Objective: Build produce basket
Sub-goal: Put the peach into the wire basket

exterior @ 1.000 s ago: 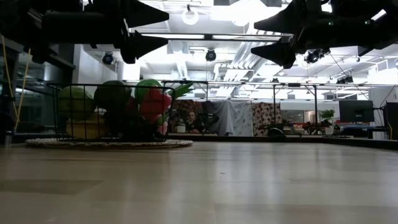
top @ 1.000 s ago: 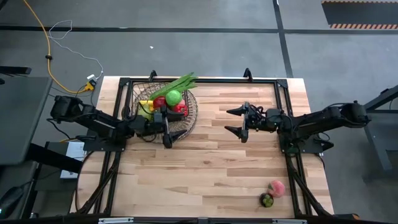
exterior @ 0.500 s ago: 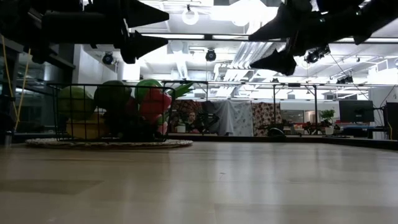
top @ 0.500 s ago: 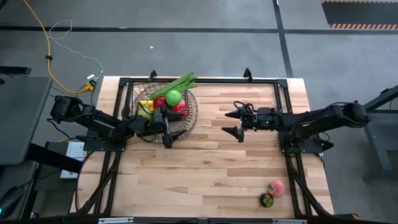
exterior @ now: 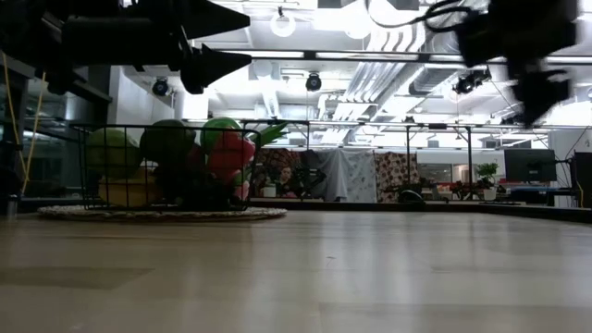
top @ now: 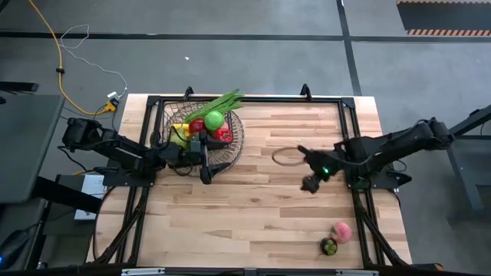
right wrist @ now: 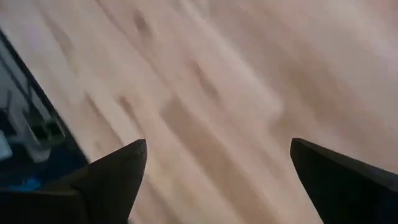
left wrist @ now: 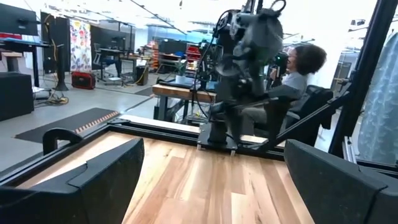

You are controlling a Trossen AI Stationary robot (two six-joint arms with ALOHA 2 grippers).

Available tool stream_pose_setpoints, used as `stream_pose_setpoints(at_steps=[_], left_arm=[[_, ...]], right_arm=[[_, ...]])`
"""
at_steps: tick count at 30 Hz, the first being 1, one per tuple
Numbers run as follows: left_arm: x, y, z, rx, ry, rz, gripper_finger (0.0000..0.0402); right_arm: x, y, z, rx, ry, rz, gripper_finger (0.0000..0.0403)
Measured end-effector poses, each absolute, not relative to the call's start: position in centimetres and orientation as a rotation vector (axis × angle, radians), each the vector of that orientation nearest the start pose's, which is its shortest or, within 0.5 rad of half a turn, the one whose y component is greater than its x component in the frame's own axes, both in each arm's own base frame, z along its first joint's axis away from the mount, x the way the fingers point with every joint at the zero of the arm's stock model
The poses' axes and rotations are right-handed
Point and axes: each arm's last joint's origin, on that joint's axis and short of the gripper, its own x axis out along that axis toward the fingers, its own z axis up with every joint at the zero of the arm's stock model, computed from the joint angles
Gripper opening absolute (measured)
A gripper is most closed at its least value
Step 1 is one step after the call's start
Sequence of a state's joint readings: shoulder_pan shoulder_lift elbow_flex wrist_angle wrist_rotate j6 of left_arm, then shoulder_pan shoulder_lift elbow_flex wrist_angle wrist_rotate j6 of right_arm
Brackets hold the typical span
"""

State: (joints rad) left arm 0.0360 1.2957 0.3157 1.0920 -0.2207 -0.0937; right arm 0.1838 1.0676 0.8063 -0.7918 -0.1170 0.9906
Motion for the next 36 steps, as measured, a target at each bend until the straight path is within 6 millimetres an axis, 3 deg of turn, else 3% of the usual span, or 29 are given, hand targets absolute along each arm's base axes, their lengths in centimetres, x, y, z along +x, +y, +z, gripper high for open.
stream_pose_setpoints(at_steps=[9, 19, 26, 36], left_arm=[[23.0, 1.5, 19.8, -0.103, -0.125, 0.251, 0.0376], [22.9, 1.9, 19.9, -0.085, -0.127, 0.274, 0.0376], [22.9, 1.9, 19.9, -0.070, -0.125, 0.275, 0.0376], [22.9, 1.9, 19.9, -0.067, -0.125, 0.275, 0.0376]], right_arm=[[15.1, 8.4, 23.6, 1.092, 1.404, -0.522, 0.0385], [12.5, 12.7, 22.6, 1.294, 1.515, -0.678, 0.0385], [12.1, 15.6, 21.0, 1.292, 1.600, -0.791, 0.0385], [13.0, 17.4, 18.8, 1.253, 1.630, -0.829, 0.0385]])
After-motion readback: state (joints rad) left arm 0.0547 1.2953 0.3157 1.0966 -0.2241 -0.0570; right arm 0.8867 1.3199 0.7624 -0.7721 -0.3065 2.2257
